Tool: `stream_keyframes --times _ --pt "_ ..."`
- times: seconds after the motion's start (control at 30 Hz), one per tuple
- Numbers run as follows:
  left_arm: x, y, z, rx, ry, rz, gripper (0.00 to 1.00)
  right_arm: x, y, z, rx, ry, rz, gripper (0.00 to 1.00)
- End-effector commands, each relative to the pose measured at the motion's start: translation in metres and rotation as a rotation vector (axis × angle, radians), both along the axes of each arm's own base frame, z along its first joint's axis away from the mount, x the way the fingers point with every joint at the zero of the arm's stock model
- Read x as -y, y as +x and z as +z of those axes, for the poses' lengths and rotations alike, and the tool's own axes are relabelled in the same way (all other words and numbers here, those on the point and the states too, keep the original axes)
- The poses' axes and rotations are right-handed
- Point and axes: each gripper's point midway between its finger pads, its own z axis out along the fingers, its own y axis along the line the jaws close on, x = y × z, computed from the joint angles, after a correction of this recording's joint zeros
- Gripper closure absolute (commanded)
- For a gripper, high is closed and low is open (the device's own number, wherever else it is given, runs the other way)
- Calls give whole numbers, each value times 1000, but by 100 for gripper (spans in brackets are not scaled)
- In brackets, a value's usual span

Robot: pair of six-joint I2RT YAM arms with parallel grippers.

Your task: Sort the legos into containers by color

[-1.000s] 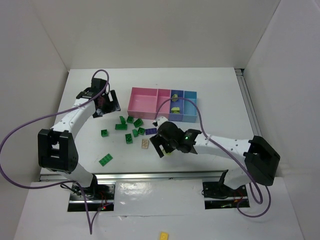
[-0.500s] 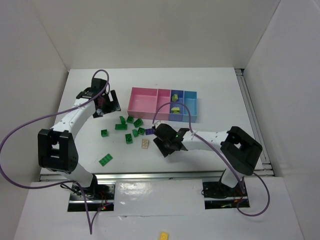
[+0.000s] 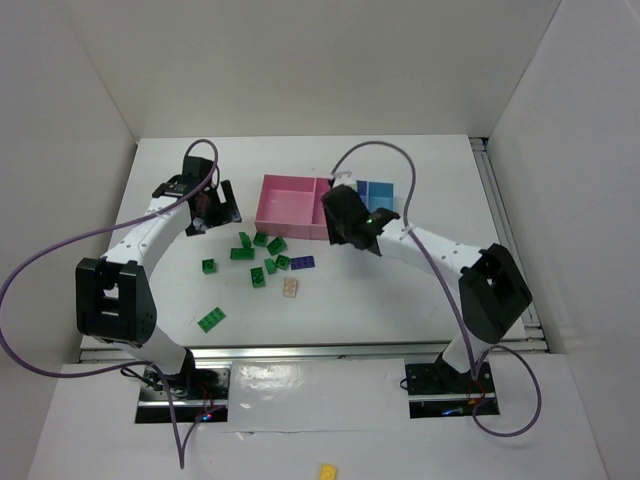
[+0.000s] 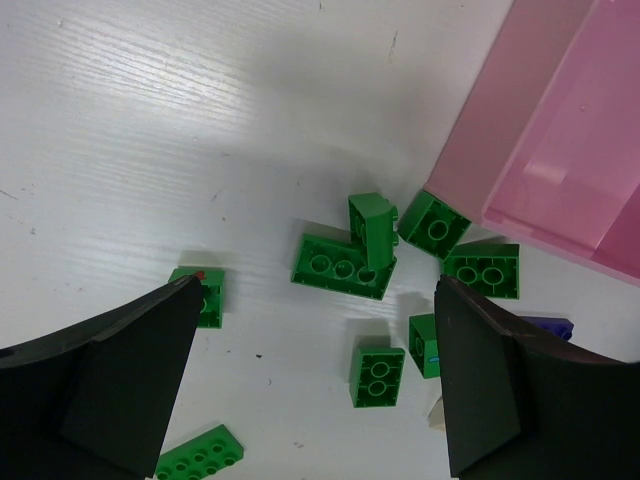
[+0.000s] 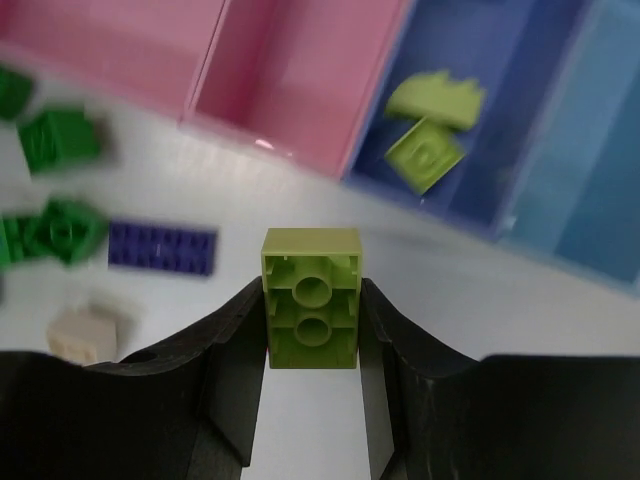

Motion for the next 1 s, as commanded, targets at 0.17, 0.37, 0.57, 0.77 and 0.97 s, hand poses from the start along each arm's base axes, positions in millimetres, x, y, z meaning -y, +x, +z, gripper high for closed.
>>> stream_keyframes --times 0.17,0.37,0.57,0.77,0.97 --pt "-4 -1 18 42 -1 25 1 31 103 30 84 31 -263 57" --pt "-7 -6 17 34 16 24 1 35 127 47 121 34 -296 11" --pt "-21 -9 16 33 78 75 1 11 84 62 145 83 -199 22" --pt "-19 -6 13 22 67 77 1 -51 0 28 0 138 11 17" --pt "-19 -4 16 31 66 77 1 -97 -67 -9 -116 209 50 5"
